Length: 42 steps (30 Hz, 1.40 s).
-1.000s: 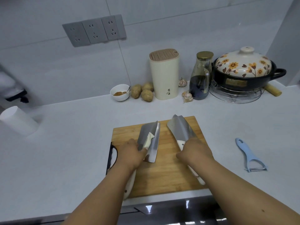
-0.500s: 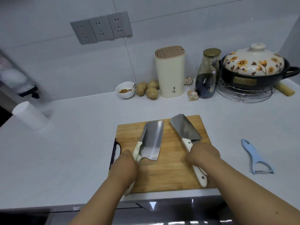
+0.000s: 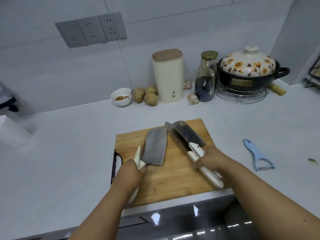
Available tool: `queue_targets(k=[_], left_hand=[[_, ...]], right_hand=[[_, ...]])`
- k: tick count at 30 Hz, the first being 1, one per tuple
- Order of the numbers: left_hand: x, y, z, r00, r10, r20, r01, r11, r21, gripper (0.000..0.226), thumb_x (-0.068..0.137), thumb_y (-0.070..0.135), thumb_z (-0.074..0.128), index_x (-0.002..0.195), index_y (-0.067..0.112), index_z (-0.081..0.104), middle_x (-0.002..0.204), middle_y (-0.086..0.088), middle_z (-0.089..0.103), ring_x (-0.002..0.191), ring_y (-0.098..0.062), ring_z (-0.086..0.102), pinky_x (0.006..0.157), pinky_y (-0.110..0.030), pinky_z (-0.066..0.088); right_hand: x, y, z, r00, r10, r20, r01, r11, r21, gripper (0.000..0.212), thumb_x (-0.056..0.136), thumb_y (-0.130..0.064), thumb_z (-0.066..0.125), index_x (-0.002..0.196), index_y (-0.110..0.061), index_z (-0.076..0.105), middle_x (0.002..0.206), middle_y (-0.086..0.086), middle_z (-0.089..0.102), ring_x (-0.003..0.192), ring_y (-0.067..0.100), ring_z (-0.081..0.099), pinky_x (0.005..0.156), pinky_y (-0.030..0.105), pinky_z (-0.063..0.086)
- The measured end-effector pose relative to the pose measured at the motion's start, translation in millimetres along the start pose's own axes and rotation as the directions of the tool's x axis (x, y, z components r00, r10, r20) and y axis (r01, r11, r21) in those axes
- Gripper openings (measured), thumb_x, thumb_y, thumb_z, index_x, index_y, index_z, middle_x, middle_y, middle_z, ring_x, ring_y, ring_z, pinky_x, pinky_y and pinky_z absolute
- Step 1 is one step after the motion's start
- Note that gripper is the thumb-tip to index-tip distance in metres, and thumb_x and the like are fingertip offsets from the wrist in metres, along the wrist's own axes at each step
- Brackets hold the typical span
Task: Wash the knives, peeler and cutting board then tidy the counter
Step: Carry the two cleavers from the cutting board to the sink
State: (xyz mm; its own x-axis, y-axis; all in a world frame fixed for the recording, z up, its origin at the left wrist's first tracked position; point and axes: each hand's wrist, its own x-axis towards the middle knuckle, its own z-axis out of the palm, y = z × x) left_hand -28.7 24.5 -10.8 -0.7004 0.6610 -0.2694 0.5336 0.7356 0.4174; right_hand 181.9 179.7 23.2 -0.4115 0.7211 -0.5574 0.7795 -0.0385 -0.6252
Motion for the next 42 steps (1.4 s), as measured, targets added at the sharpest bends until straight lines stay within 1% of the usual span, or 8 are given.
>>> queue_targets(k=[7,14,19,22,29,34,39,42], left_hand=[[-14,28,-8,0.983,0.186,0.006,-0.182,0.968,-0.175,0.033,0.094,0.031,0.050,0.122,0.014,0.052,0.082,0.004,0.061,0.071,-0.010,0.057,0.057,-0.026,0.043],[-47,105,-10,0.911,0.411,0.008,-0.397,0.884,-0.249,0.026,0.096,0.032,0.050,0.114,0.015,0.042,0.086,0.003,0.056,0.070,-0.006,0.051,0.051,-0.021,0.031],[-96,171,17,0.780,0.617,0.105,-0.568,0.767,-0.298,0.020,0.095,0.027,0.052,0.103,0.012,0.043,0.084,-0.004,0.057,0.067,-0.009,0.049,0.050,-0.022,0.031],[-136,203,42,0.674,0.712,0.199,-0.638,0.696,-0.329,0.020,0.095,0.026,0.051,0.100,0.009,0.041,0.080,-0.006,0.058,0.064,-0.015,0.055,0.047,-0.019,0.035],[-247,262,97,0.397,0.820,0.412,-0.727,0.555,-0.405,0.020,0.095,0.027,0.050,0.096,0.010,0.040,0.085,-0.015,0.061,0.069,-0.029,0.064,0.051,-0.031,0.046],[-335,294,145,0.183,0.858,0.481,-0.839,0.391,-0.379,0.019,0.097,0.032,0.048,0.099,0.014,0.041,0.082,-0.001,0.055,0.064,-0.013,0.054,0.046,-0.022,0.033],[-410,321,206,0.095,0.826,0.556,-0.859,0.351,-0.373,0.022,0.097,0.030,0.049,0.106,0.011,0.044,0.079,0.002,0.052,0.059,-0.007,0.049,0.042,-0.017,0.029],[-446,333,247,0.086,0.794,0.602,-0.869,0.355,-0.344,0.021,0.097,0.029,0.049,0.107,0.011,0.044,0.078,0.003,0.052,0.060,-0.008,0.049,0.044,-0.020,0.029]], right_hand=[[-40,6,-4,0.989,-0.031,-0.147,0.058,0.981,0.183,0.032,0.076,-0.017,0.075,0.102,-0.011,0.057,0.087,0.002,0.058,0.076,0.015,0.056,0.069,0.029,0.044],[-113,40,-32,0.909,0.063,-0.412,0.084,0.940,0.331,0.021,0.078,-0.017,0.074,0.092,-0.013,0.060,0.086,0.004,0.061,0.075,0.017,0.057,0.062,0.025,0.042],[-190,90,-50,0.786,0.242,-0.569,0.004,0.918,0.396,0.019,0.078,-0.023,0.074,0.084,-0.014,0.059,0.077,0.000,0.058,0.065,0.011,0.053,0.055,0.023,0.038],[-242,126,-54,0.706,0.382,-0.596,-0.067,0.874,0.481,0.022,0.079,-0.025,0.074,0.091,-0.014,0.059,0.079,0.000,0.059,0.067,0.012,0.055,0.058,0.025,0.042],[-347,217,-43,0.477,0.665,-0.574,-0.085,0.685,0.724,0.023,0.077,-0.021,0.076,0.091,-0.010,0.062,0.081,0.009,0.065,0.069,0.024,0.064,0.062,0.031,0.051],[-413,289,-33,0.326,0.784,-0.529,-0.129,0.591,0.796,0.025,0.079,-0.026,0.074,0.097,-0.010,0.064,0.087,0.009,0.067,0.075,0.024,0.062,0.062,0.028,0.044],[-456,372,-31,0.235,0.871,-0.432,-0.181,0.476,0.861,0.030,0.073,-0.031,0.075,0.094,-0.013,0.064,0.090,0.007,0.067,0.081,0.025,0.064,0.074,0.032,0.050],[-468,421,-30,0.224,0.902,-0.369,-0.176,0.410,0.895,0.030,0.071,-0.028,0.076,0.093,-0.011,0.065,0.085,0.006,0.066,0.080,0.026,0.064,0.067,0.028,0.045]])
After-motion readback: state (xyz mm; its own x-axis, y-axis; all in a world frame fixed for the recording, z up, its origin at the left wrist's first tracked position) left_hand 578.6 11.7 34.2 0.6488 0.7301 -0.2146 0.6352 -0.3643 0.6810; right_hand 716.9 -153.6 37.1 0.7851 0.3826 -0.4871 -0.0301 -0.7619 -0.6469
